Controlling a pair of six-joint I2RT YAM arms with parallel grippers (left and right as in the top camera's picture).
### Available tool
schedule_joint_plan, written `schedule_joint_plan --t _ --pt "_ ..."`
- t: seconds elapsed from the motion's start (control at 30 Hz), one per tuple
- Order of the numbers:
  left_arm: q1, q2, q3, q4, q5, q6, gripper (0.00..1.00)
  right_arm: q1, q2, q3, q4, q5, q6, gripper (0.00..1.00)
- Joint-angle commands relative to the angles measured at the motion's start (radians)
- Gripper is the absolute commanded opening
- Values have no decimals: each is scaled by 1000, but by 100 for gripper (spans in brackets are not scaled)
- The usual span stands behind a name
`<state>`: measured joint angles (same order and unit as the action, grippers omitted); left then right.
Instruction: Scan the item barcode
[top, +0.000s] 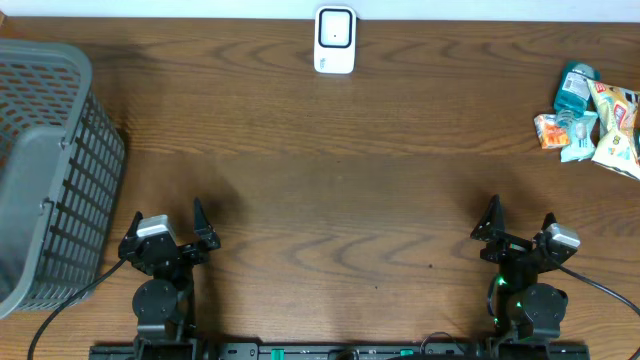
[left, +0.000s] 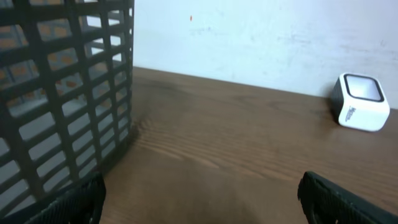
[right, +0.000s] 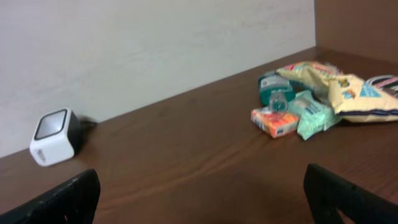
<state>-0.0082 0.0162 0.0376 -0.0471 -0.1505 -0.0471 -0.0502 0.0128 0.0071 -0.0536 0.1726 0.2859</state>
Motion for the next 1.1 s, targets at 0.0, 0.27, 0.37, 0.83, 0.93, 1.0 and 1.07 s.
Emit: schedule_joint_plan --t 0.0,0.27,0.37,0.83,0.93,1.0,1.07 --pt "13 -14 -34 -12 13 19 98 3 -2 -2 -3 1 13 99" --pt "14 -14 -34 -22 69 54 98 3 -2 -2 -3 1 13 99" --pt "14 -14 -34 -22 69 63 98 3 -2 -2 -3 1 13 99" --pt "14 -12 -34 -19 72 62 98 3 -2 -2 -3 1 13 99" --pt "14 -12 -34 -19 72 62 98 3 -2 -2 -3 1 13 99" --pt "14 -12 -34 -19 72 62 98 3 -2 -2 -3 1 13 99" --pt "14 -12 -34 -19 72 62 98 3 -2 -2 -3 1 13 99"
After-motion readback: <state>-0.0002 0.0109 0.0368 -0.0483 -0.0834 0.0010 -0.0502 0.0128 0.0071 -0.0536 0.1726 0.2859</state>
